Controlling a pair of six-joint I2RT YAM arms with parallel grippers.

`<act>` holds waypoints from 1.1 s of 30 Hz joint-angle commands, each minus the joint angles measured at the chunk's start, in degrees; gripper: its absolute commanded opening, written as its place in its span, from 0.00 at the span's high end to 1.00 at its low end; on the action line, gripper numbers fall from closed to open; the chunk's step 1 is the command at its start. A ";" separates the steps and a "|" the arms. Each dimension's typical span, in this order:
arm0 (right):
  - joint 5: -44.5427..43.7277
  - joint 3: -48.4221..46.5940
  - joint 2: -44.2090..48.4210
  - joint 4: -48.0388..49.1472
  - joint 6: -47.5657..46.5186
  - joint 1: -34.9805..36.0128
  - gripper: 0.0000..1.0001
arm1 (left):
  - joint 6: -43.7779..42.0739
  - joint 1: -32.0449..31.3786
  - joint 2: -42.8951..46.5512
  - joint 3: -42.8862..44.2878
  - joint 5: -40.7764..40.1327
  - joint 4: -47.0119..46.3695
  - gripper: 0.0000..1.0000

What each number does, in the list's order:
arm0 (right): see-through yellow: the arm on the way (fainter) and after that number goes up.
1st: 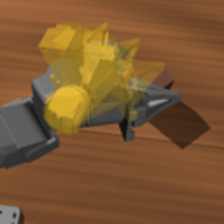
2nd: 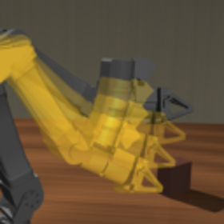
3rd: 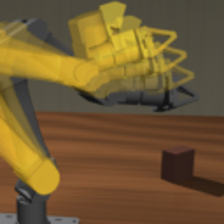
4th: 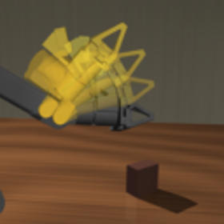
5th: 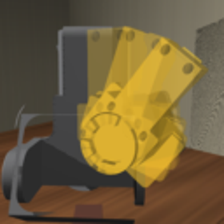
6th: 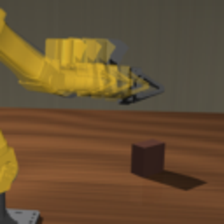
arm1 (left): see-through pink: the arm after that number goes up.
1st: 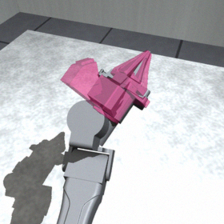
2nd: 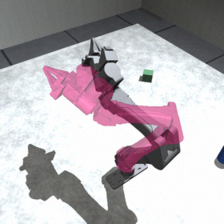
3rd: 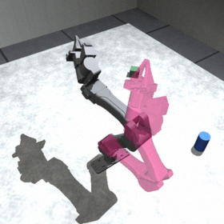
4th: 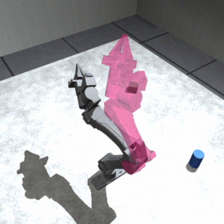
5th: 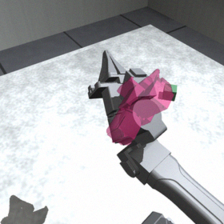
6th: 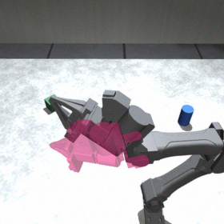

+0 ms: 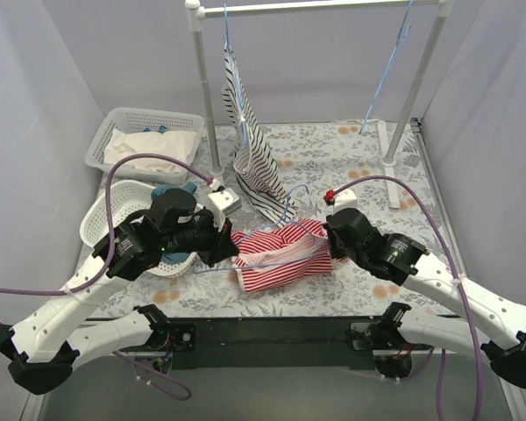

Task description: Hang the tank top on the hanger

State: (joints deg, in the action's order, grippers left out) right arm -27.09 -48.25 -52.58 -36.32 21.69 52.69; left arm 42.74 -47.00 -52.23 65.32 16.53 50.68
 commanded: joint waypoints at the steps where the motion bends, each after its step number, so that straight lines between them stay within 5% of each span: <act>1: -2.96 -0.01 0.55 -1.12 0.72 0.22 0.99 | -0.20 -0.19 1.51 4.20 1.92 0.02 1.00; 16: -7.54 -0.18 0.28 -2.00 2.39 0.22 0.99 | -0.73 -0.19 1.96 5.53 -3.26 6.28 1.00; 33: -5.78 -4.48 3.01 -3.15 1.25 0.22 0.99 | -3.81 -0.19 0.11 -4.58 7.89 -11.56 1.00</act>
State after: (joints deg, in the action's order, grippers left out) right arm -32.60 -49.06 -51.03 -39.90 23.55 52.69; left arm 40.03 -47.00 -52.07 62.54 18.50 46.15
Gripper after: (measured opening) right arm 0.022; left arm 0.032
